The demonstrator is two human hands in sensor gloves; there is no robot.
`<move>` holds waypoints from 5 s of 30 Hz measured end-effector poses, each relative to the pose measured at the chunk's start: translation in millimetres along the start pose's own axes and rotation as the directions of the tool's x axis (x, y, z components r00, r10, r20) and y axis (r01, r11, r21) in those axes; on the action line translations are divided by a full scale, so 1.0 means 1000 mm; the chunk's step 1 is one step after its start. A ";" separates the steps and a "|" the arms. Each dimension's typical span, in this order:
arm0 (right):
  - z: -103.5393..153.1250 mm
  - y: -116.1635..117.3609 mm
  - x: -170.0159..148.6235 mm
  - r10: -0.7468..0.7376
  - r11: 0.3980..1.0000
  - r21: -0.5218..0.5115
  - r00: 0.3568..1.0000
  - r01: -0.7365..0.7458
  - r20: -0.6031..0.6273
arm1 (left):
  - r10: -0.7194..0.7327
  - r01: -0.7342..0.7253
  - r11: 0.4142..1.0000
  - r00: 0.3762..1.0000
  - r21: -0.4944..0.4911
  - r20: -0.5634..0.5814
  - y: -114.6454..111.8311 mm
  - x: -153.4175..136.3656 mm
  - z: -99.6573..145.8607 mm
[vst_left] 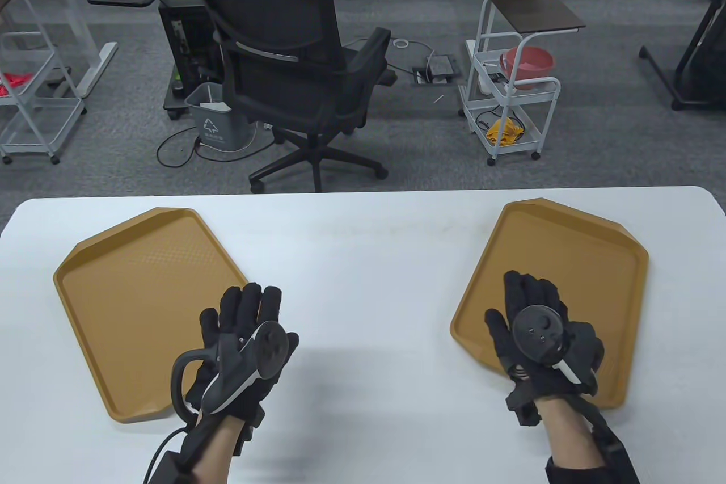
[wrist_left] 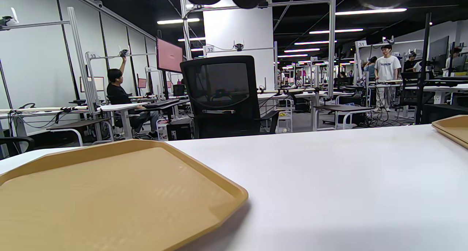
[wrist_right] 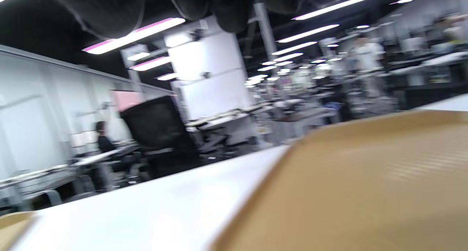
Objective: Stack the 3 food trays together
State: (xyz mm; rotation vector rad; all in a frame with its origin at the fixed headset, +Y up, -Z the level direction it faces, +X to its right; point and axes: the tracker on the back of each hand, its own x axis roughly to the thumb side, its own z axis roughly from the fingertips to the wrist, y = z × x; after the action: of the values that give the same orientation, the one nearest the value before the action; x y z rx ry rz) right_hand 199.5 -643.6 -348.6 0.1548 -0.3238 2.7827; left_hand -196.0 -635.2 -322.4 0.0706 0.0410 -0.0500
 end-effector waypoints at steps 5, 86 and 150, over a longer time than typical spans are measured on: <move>0.007 0.000 0.031 0.049 0.998 0.024 0.989 -0.053 0.140 | 0.009 -0.009 1.000 1.000 0.015 -0.005 0.000 0.001 0.000; 0.004 0.002 0.008 -0.262 0.949 0.171 0.964 0.265 -0.037 | 0.887 -0.918 0.395 0.369 0.042 -0.278 -0.033 -0.081 -0.017; 0.039 -0.032 -0.194 -0.492 0.867 -0.329 0.532 0.375 -0.689 | 0.099 -0.097 0.995 0.990 0.023 -0.105 0.004 -0.022 0.002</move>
State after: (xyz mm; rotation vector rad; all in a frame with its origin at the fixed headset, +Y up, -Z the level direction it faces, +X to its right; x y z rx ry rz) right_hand 394.8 -684.6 -332.3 -0.8497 -0.2117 2.0519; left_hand -217.4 -629.8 -319.6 0.0929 0.1434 0.0516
